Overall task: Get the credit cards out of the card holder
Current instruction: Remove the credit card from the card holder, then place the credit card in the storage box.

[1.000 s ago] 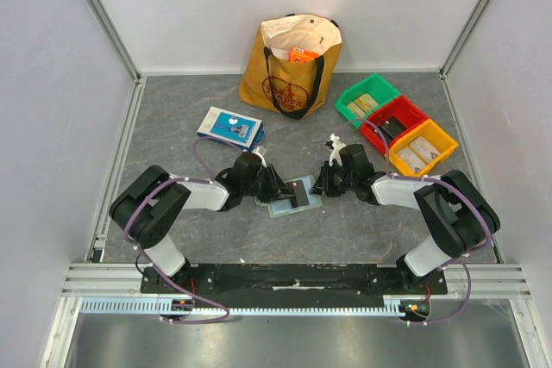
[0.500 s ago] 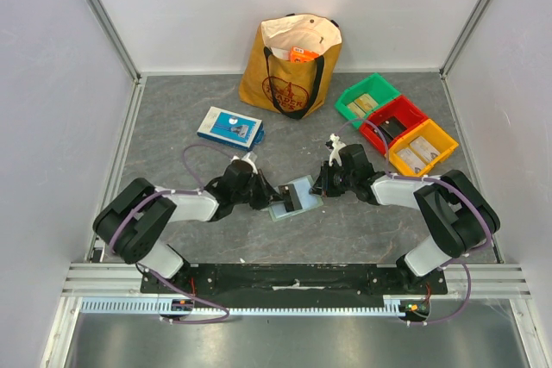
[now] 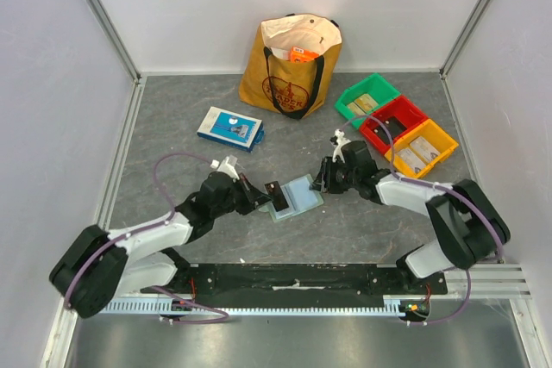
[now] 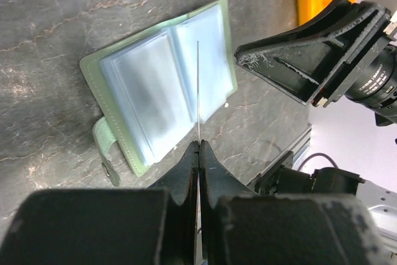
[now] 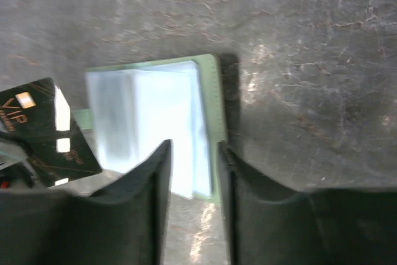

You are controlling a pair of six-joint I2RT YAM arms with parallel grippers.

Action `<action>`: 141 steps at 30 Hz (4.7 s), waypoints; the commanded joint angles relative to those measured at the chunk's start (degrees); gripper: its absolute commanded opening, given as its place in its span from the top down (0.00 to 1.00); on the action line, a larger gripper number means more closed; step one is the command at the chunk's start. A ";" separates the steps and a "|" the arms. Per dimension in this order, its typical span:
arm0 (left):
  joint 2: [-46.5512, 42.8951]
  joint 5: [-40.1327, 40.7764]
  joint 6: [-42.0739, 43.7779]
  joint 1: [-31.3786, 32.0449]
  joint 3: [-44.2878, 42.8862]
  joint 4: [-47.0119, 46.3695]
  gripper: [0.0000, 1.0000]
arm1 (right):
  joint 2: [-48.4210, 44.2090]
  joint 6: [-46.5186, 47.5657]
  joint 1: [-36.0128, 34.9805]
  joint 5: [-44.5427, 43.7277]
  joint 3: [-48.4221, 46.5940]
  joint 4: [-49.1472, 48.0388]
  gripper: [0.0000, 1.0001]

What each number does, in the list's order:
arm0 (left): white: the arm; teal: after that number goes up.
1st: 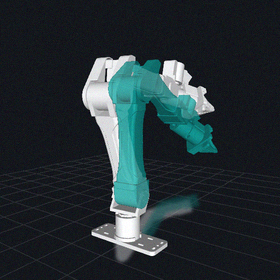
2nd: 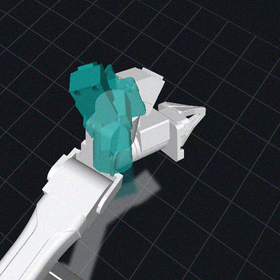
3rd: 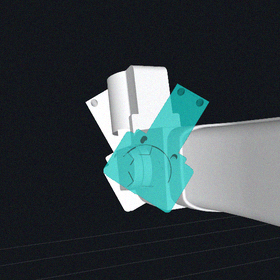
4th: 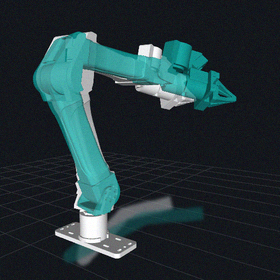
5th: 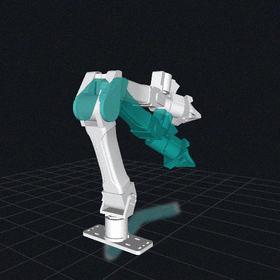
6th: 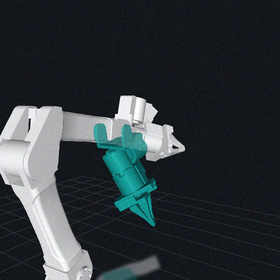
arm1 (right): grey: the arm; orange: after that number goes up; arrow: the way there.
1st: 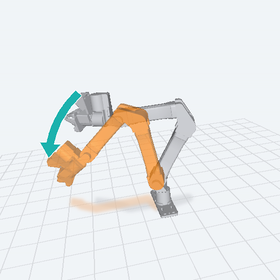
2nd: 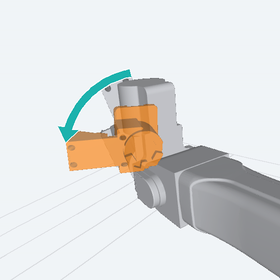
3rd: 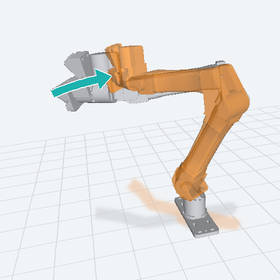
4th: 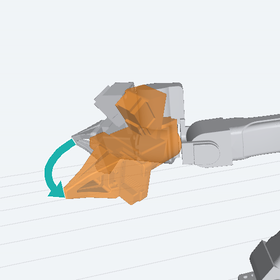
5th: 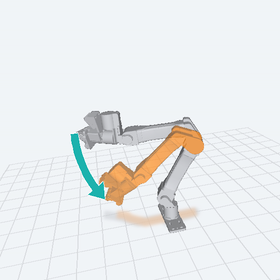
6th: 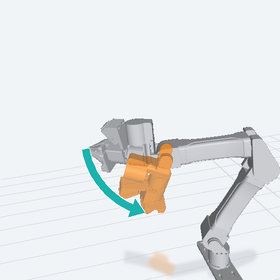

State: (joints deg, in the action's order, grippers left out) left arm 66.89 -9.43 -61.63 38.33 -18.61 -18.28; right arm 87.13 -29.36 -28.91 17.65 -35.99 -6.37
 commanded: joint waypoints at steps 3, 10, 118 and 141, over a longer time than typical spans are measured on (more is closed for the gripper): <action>-10.45 5.82 -1.04 -0.09 0.42 1.32 0.98 | -13.11 -6.83 -0.27 0.45 0.21 -2.75 0.38; -15.91 6.00 -3.32 -0.09 0.59 -4.82 0.98 | -20.77 -17.99 -3.87 3.80 5.57 -17.33 0.17; -18.38 -10.25 38.95 -24.97 -21.64 46.85 0.14 | 3.59 10.02 35.87 -12.81 -41.46 35.39 0.23; -7.84 -11.77 21.81 -13.64 -11.27 31.91 0.19 | -5.76 11.96 -25.66 -26.35 -15.08 13.50 0.18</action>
State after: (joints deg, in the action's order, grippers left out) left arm 56.86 -25.65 -35.86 21.28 -29.78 18.63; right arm 78.46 -18.28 -51.51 -4.36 -52.21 12.75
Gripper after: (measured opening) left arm 0.818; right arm 0.840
